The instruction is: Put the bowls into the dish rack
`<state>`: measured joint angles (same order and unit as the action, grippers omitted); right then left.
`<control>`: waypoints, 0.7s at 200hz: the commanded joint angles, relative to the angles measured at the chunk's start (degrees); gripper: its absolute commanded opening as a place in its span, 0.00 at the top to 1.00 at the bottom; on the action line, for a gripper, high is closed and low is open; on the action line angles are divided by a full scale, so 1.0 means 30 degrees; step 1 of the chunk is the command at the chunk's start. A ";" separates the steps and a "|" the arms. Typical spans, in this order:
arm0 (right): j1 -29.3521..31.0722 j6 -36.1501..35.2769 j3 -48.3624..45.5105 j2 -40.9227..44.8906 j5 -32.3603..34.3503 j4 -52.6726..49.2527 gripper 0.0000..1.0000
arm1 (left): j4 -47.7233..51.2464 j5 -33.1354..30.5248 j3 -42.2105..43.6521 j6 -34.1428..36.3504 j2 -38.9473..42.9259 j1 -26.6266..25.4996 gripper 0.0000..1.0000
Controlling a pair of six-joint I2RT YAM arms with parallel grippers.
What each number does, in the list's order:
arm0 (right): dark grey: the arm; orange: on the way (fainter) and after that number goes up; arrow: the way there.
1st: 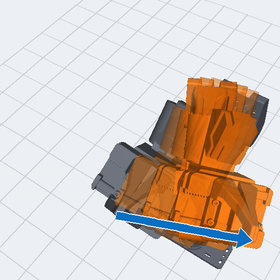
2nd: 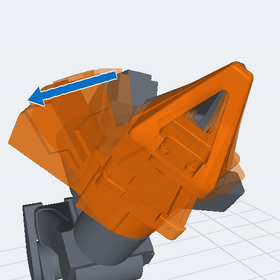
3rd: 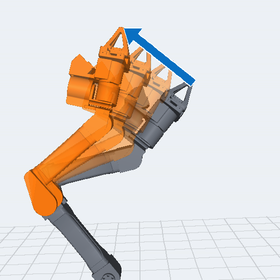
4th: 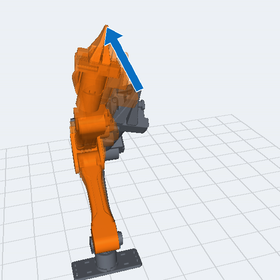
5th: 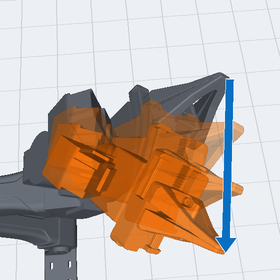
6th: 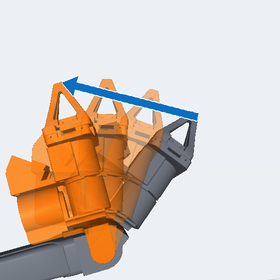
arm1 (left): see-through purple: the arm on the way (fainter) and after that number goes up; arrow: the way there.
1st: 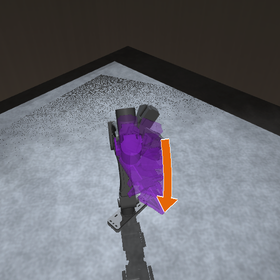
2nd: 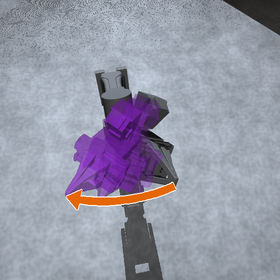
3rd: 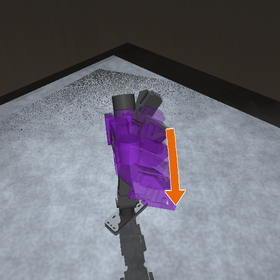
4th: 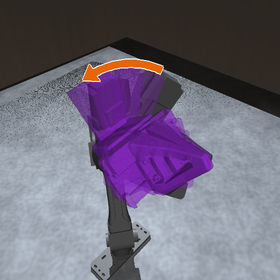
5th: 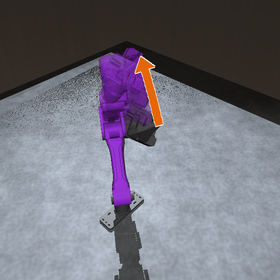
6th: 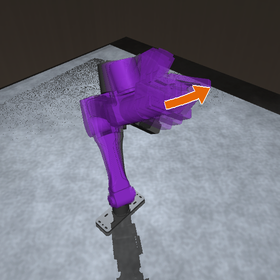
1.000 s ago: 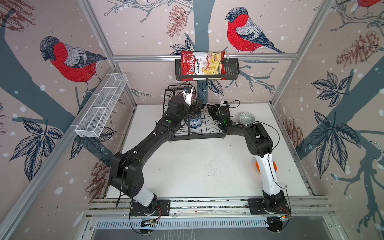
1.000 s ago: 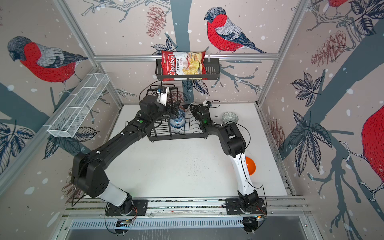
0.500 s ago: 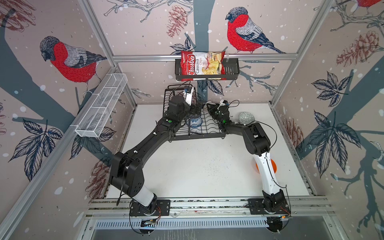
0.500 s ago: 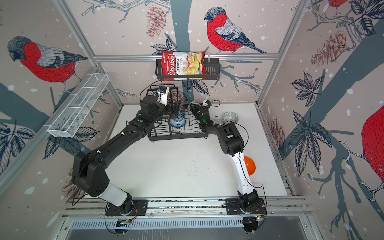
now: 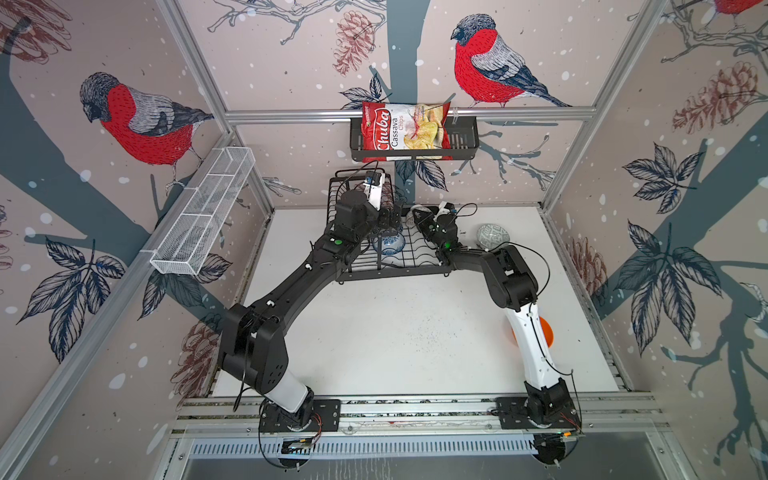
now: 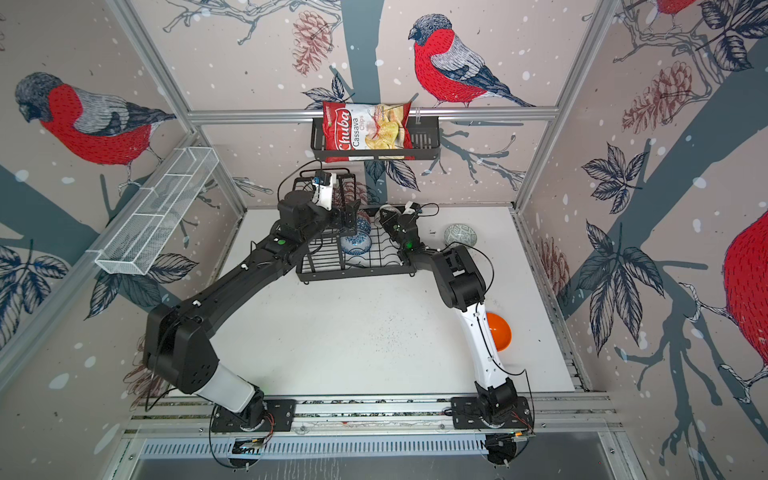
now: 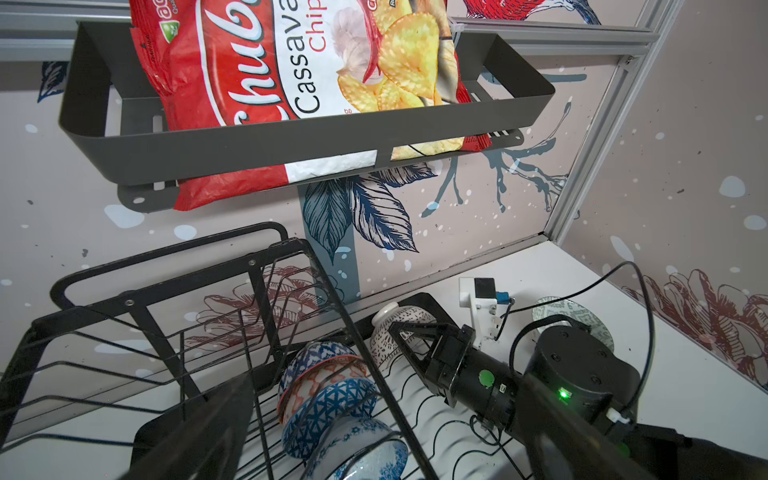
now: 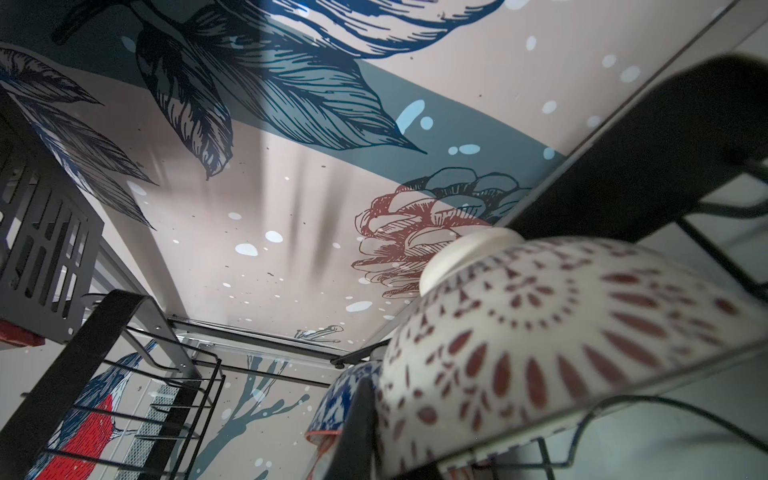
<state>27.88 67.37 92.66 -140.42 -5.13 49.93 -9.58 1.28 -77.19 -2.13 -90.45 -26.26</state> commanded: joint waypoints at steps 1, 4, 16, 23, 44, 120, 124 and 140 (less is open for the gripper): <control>0.0088 -0.0282 -0.0310 0.0431 0.0185 0.0552 1.00 | -0.0060 0.0071 -0.0098 -0.0234 0.0109 0.0080 0.01; 0.0109 -0.0255 -0.0398 0.0455 0.0200 0.0601 1.00 | -0.0058 0.0053 -0.0105 -0.0210 0.0095 0.0060 0.01; 0.0104 -0.0009 -0.0893 0.0645 0.0356 0.1065 1.00 | -0.0080 0.0043 -0.0105 -0.0256 0.0080 0.0079 0.01; 0.0088 0.0097 -0.1087 0.0707 0.0418 0.1274 1.00 | -0.0090 0.0052 -0.0075 -0.0285 0.0064 0.0082 0.02; 0.0085 0.0130 -0.1198 0.0810 0.0419 0.1026 1.00 | -0.0086 0.0043 -0.0094 -0.0286 -0.0015 0.0085 0.02; 0.0177 0.0247 -0.1482 0.1399 0.0599 -0.0180 0.98 | -0.0057 0.0035 -0.0107 -0.0373 -0.0024 0.0113 0.01; 0.0183 0.0247 -0.1340 0.1347 0.0546 -0.0390 0.98 | -0.0057 0.0042 -0.0090 -0.0374 -0.0020 0.0111 0.02; 0.0175 0.0276 -0.0909 0.1150 0.0308 -0.0830 0.98 | -0.0130 0.0072 -0.0039 -0.0403 -0.0020 0.0111 0.01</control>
<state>28.25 68.03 88.27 -136.97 -3.46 49.19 -9.58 1.26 -77.19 -2.98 -90.48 -26.04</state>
